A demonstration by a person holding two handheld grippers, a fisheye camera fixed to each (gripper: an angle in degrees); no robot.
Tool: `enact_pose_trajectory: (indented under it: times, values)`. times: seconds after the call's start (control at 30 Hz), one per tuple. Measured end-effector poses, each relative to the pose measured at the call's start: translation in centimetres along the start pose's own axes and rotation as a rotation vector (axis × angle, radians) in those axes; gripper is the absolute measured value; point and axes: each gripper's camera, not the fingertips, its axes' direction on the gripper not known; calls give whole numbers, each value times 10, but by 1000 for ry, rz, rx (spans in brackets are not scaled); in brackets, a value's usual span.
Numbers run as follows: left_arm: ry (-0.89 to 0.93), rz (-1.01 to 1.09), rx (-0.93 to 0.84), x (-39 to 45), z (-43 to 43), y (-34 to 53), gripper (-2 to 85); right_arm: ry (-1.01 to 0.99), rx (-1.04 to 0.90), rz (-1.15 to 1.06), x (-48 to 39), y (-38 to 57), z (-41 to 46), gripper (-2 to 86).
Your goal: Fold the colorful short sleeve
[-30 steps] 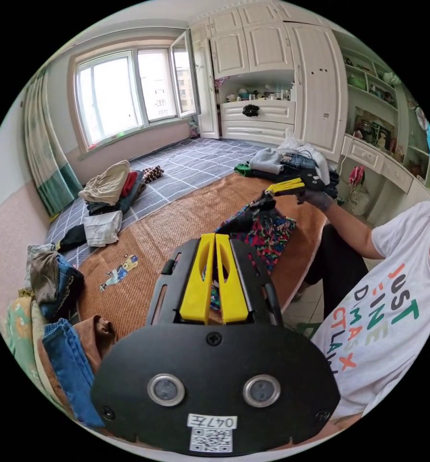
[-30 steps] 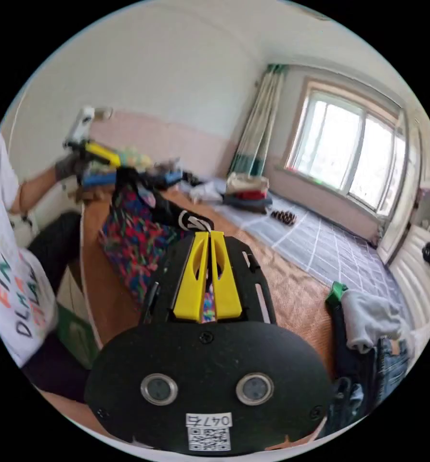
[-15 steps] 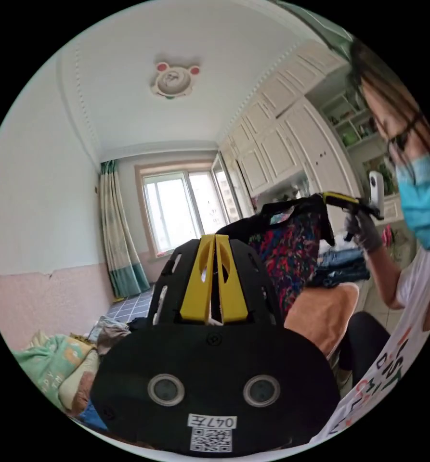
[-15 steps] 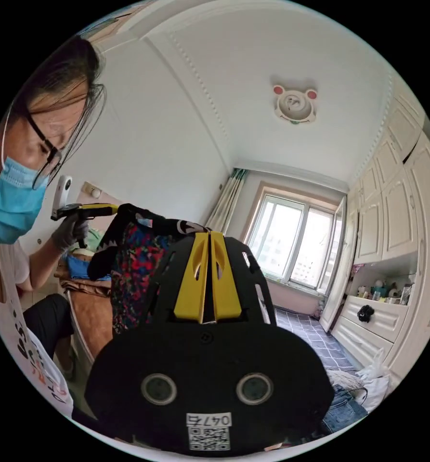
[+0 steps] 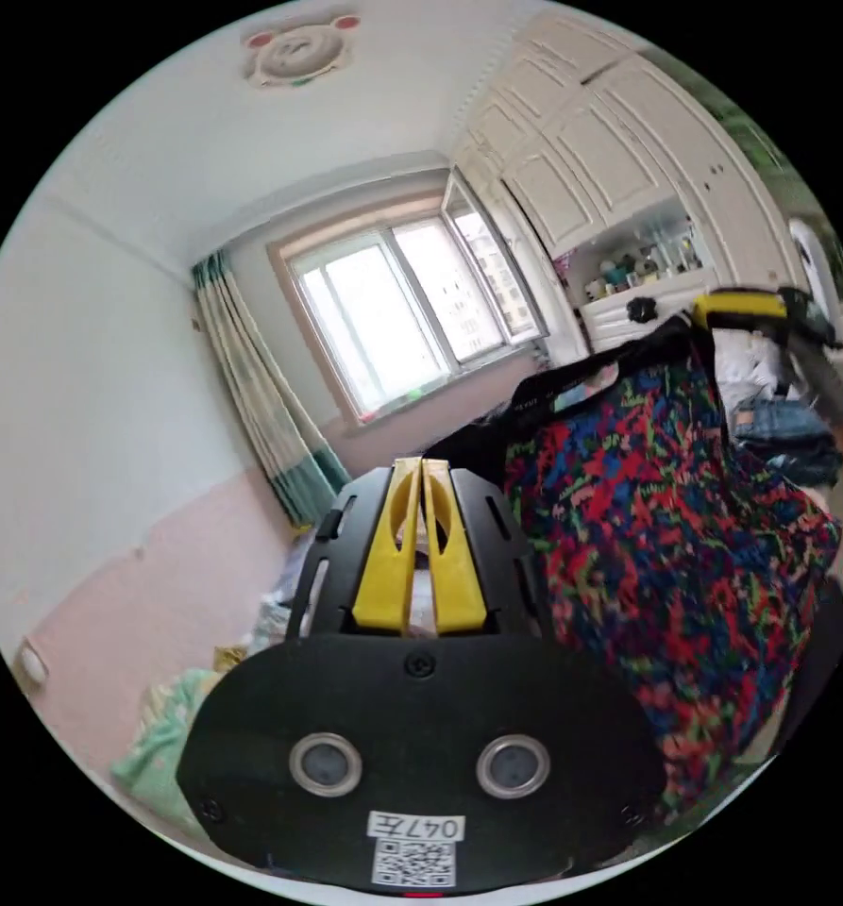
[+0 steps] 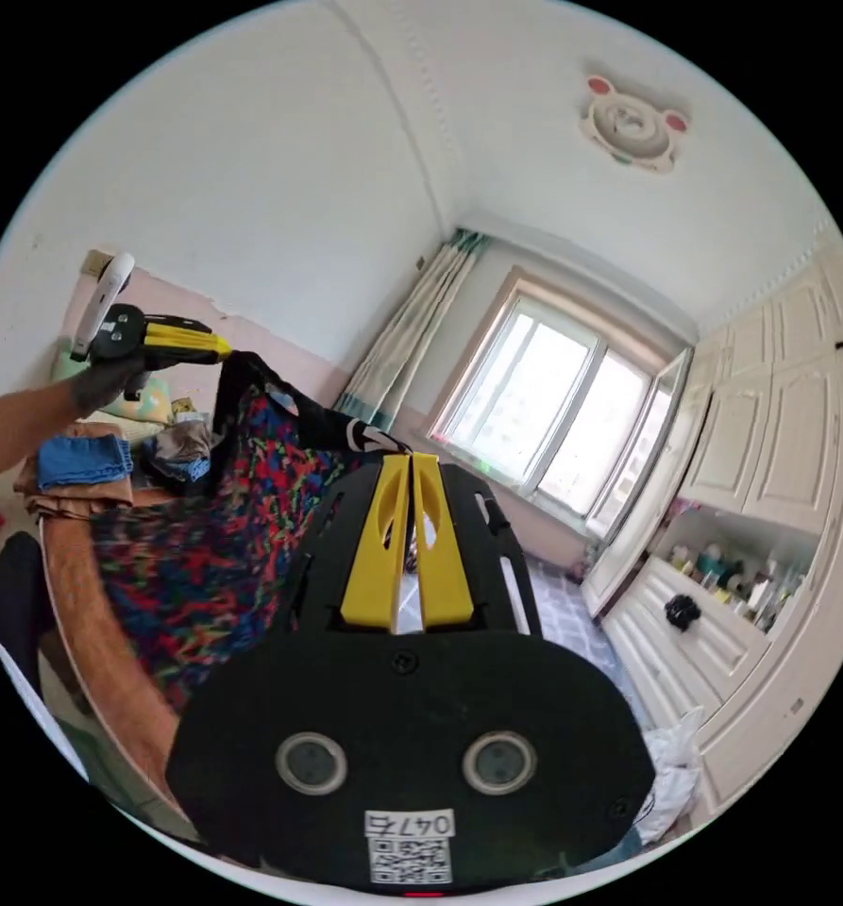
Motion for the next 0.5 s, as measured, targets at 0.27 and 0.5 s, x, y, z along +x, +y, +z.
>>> enact_pose_trajectory:
  times: [0.27,0.5]
  values:
    - [35,358,9,128,-38,25,-10,-227,-38,-292,-82,30,37,-6]
    - [409,684,-489,379,54,178,-8,-512,-452,-366,-238,196,146,-3]
